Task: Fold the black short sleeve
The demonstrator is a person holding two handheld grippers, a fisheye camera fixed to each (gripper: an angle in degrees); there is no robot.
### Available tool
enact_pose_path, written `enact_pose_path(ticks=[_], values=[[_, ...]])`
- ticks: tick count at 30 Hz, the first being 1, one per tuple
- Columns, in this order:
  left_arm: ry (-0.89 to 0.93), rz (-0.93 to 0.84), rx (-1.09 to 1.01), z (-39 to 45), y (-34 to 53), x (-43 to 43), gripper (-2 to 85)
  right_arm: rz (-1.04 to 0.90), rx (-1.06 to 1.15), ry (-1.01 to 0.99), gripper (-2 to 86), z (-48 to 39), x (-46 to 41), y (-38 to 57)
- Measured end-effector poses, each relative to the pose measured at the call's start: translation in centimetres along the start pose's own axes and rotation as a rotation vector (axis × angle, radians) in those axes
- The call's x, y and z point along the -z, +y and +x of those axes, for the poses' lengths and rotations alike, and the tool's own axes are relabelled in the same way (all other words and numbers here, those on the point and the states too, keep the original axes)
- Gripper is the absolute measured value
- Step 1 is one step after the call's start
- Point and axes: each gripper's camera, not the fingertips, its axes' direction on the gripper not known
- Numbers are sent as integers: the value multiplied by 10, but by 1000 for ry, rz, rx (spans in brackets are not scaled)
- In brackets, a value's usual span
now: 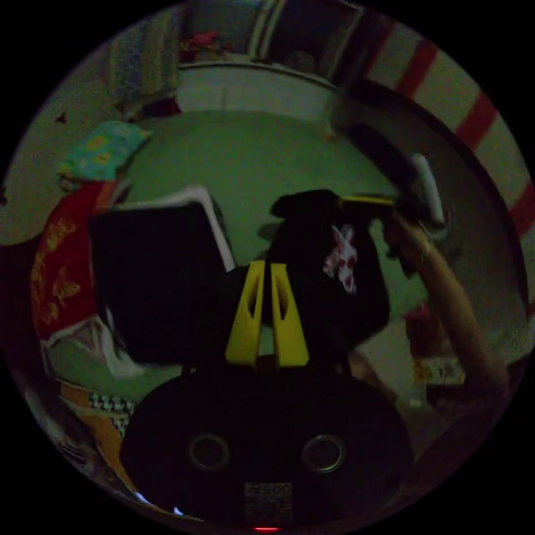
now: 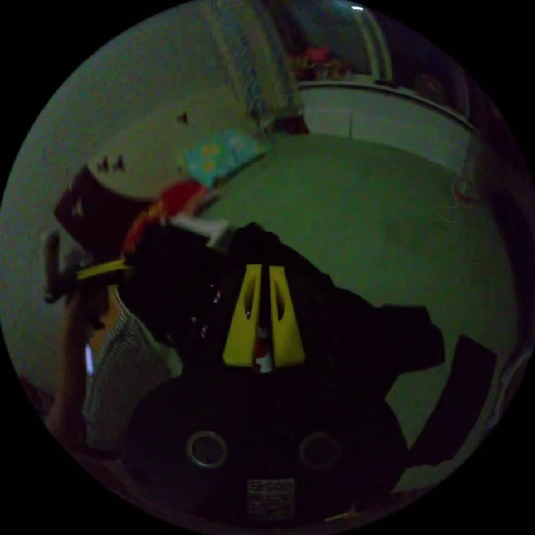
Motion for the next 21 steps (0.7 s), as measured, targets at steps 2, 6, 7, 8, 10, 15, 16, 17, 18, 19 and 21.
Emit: enact_pose_path(ticks=[2,6,7,8,10,15,16,17,18,19,21], values=[[-74,74,30,-5,-28,9,45,53,-34,45,45,6,3,-35],[-4,152,107,-6,-49,13,86,67,-9,87,95,14,-3,-50],[57,142,86,0,-45,7,95,50,18,98,111,18,-10,-46],[74,126,66,3,-42,3,99,13,49,119,126,24,-19,-40],[66,45,-24,24,-20,-19,114,-57,84,161,143,35,-37,-26],[234,-100,-163,76,49,-68,172,-201,114,236,174,66,-83,3],[291,-140,-186,90,63,-80,180,-224,125,242,178,70,-93,5],[298,-157,-197,97,70,-85,184,-245,148,252,180,70,-105,5],[301,-198,-222,111,80,-97,194,-255,157,257,180,69,-110,4],[317,-252,-237,122,88,-110,198,-273,165,279,180,65,-122,-1],[288,-314,-245,133,97,-124,187,-278,181,335,169,58,-140,-10]])
